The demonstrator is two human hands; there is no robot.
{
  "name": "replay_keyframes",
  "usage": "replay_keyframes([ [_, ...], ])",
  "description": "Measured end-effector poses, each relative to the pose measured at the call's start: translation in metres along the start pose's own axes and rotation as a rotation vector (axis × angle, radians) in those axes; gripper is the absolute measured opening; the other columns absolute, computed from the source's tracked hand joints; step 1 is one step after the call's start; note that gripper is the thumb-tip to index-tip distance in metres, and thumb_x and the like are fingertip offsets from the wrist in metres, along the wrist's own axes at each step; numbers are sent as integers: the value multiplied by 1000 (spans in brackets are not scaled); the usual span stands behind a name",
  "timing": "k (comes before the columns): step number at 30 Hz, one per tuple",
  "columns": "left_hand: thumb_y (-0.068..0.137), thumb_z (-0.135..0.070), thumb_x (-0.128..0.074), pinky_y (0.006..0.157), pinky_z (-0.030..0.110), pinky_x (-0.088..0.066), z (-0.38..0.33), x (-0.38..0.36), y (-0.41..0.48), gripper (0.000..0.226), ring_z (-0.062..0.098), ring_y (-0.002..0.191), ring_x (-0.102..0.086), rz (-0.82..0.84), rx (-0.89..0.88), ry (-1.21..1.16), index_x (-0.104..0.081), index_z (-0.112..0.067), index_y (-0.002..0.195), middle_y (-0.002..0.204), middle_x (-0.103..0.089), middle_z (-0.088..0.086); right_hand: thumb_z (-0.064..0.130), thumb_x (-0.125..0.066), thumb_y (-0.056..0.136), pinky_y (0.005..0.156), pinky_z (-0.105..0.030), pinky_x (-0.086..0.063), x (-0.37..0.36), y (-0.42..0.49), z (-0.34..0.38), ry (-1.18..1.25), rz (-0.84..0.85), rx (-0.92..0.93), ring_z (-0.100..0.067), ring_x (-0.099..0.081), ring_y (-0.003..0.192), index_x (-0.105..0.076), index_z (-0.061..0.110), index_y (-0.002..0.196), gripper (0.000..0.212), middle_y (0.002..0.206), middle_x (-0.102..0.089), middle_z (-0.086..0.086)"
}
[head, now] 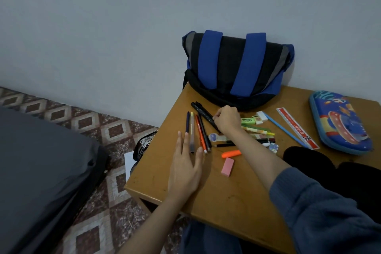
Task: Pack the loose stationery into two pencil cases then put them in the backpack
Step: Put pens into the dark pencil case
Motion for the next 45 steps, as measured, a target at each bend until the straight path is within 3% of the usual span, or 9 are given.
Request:
replay_keyframes([
  [10,94,-55,-28,113,29,-17,1,-2,1,66,8,144,-8,9,19,77,-6,-27,150,157,7,-12,7,-57,87,73,-34,-47,9,-7,5,-182,23,78,-34,-60,101,-60,-3,104,19,108,-62,-19],
  [16,94,-56,-31,113,34,-21,2,-4,2,69,16,145,-8,28,8,140,-5,-26,151,158,10,-8,4,-52,86,62,-33,-38,46,-25,-9,107,-72,94,-30,-52,80,-38,6,106,25,89,-51,-14],
  [21,95,-52,-31,114,41,6,-8,-9,1,71,22,146,2,-40,-160,340,0,-21,151,157,15,4,13,-44,95,63,-42,-51,86,-41,-50,430,-119,-27,-30,-57,78,-34,10,94,11,88,-55,-14],
  [24,95,-48,-34,115,38,1,-42,-23,-8,68,21,146,7,-59,-216,287,-13,-14,150,158,10,7,23,-35,101,51,-24,-53,113,-52,-86,499,-148,-139,-17,-62,58,-40,7,100,17,96,-61,-20],
  [31,95,-46,-41,119,32,-5,-139,-95,-55,65,19,146,3,440,-572,272,-19,-17,149,158,9,2,19,-49,95,84,-40,-44,171,-89,-163,147,-262,-226,-37,-59,101,-61,-5,104,28,99,-63,-21],
  [33,93,-58,-34,117,41,7,-148,-118,-66,72,20,145,10,593,-620,468,-10,-21,150,158,12,3,13,-55,91,83,-41,-50,183,-100,-182,193,-275,-208,-32,-64,97,-58,0,113,26,102,-65,-15],
  [37,85,-73,-21,112,58,10,-146,-141,-71,77,24,144,17,703,-623,722,6,-38,147,157,15,1,0,-59,83,53,-12,-50,196,-124,-216,322,-251,-179,-8,-65,72,-19,17,146,76,110,-58,-1],
  [41,84,-74,-23,112,58,7,-144,-138,-69,76,24,143,19,730,-604,726,7,-43,146,157,17,0,-6,-58,82,54,-41,-58,193,-133,-226,409,-214,-178,-26,-68,72,-23,25,140,74,113,-61,-8],
  [45,84,-74,-25,113,55,5,-145,-137,-70,76,23,143,19,724,-602,732,6,-42,146,157,17,0,-4,-61,83,46,-28,-56,188,-134,-229,443,-200,-190,-18,-64,75,-26,26,138,72,112,-61,-12],
])
Point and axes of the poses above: each hand's wrist, its own y-axis towards the middle knuckle, its own x-axis out of the back of the hand, z = x × y, the point moved 2 cm from there along y, towards the middle knuckle
